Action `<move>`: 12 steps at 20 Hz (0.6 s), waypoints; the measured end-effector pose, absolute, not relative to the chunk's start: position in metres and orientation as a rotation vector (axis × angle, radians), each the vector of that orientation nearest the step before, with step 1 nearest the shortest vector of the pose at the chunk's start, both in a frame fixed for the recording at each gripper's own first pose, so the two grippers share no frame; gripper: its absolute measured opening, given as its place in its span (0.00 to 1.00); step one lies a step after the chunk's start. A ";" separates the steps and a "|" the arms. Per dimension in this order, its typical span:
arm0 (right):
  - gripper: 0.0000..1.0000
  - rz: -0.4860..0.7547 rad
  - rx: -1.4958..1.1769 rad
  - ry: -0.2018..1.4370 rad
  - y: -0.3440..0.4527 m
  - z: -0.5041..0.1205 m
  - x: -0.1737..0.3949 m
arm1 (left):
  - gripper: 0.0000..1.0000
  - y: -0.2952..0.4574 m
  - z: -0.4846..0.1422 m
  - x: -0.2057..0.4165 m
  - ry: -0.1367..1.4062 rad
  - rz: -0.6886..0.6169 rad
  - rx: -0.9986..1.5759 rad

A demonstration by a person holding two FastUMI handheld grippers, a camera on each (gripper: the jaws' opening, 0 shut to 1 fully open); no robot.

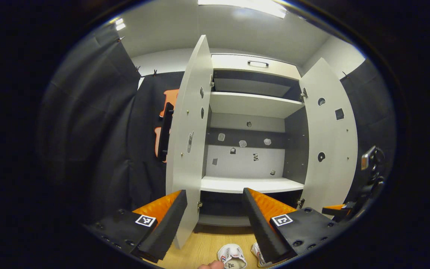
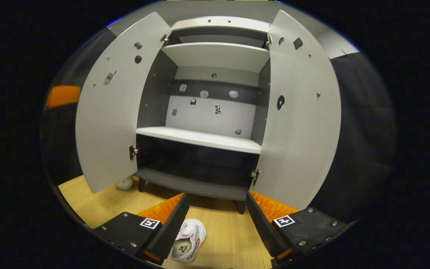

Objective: Grab one shoe with the right hand and put it into the shoe cabinet, grab the other shoe with the left hand and put it into the shoe cabinet; then close the right door with the right hand and the left door with the left hand.

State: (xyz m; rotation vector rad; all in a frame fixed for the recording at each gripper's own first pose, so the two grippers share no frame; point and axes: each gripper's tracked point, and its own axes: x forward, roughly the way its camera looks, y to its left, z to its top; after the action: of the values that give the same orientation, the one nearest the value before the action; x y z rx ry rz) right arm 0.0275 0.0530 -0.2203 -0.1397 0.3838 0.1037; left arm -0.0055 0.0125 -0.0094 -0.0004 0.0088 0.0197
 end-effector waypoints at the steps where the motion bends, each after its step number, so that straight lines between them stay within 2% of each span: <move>1: 0.94 0.107 -0.143 0.429 0.054 -0.244 0.023 | 0.96 0.014 -0.011 -0.007 0.012 0.022 -0.001; 7: 0.95 0.139 -0.167 0.677 0.059 -0.357 -0.013 | 0.96 0.023 -0.018 -0.009 0.028 0.041 0.000; 12: 0.95 0.149 -0.234 0.756 0.055 -0.409 -0.013 | 0.96 0.027 -0.025 -0.012 0.049 0.046 0.003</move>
State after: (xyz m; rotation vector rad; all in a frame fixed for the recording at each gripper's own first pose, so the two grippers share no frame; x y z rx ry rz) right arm -0.0135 0.0551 -0.4089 -0.2345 0.7564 0.1493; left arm -0.0117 0.0267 -0.0254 0.0033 0.0489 0.0460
